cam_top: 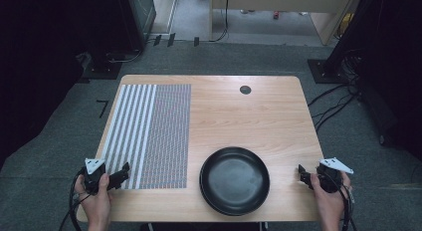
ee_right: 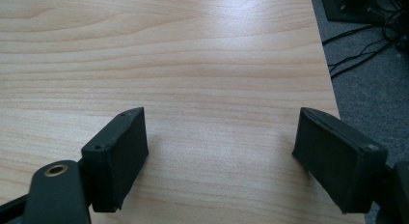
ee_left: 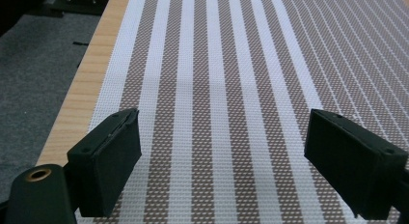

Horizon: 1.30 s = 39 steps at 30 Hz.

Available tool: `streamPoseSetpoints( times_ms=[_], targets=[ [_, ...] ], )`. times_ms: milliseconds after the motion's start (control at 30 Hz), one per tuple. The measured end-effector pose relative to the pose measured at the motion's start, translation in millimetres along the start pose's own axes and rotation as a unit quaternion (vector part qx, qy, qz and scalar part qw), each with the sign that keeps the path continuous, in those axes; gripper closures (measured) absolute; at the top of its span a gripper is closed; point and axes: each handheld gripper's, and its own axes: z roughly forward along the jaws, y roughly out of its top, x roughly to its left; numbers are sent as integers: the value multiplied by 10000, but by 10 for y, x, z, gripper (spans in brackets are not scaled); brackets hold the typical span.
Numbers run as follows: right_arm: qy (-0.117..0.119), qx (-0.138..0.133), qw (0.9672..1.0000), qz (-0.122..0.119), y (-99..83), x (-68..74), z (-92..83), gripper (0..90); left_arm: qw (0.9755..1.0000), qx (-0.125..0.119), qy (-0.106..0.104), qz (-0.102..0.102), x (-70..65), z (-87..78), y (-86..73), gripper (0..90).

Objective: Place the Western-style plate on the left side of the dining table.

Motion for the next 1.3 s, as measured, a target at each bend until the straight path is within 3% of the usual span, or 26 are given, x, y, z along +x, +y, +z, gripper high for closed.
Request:
streamPoseSetpoints(
  times_ms=[233, 467, 633, 767, 867, 933, 1033, 1067, 1100, 1167, 1300],
  targets=[
    [-37, 22, 10000, 34, 1, 0, 5, 158, 9998, -79, -149, 142, -145, -28, 71, 126],
    [-54, 18, 10000, 42, 0, 3, 6, 156, 9984, -113, -410, 371, -418, -49, 189, 126],
    [-54, 20, 10000, 53, -4, 9, 1, 156, 9982, -232, -428, 339, -529, -76, 297, 126],
    [-54, 20, 10000, 49, -5, 10, -1, 157, 9973, -429, -509, 317, -701, -112, 432, 126],
    [-44, 21, 10000, 46, -6, 9, -2, 157, 9967, -556, -578, 128, -779, -143, 505, 126],
    [-36, 20, 10000, 32, -9, 8, -6, 157, 9956, -614, -671, 208, -847, -158, 523, 126],
    [-36, 22, 10000, 33, -9, 9, -7, 157, 9952, -594, -672, 391, -907, -147, 512, 123],
    [-37, 23, 10000, 34, -10, 9, -8, 157, 9944, -505, -785, 486, -959, -122, 481, 123],
    [-37, 23, 10000, 34, -10, 9, -8, 157, 9944, -505, -785, 486, -959, -122, 481, 123],
    [-44, 27, 10000, 48, -10, 11, -9, 156, 9923, -388, -1105, 408, -994, -96, 449, 123],
    [-44, 28, 10000, 48, -10, 11, -9, 157, 9912, -439, -1155, 473, -1051, -120, 467, 122]
  ],
)
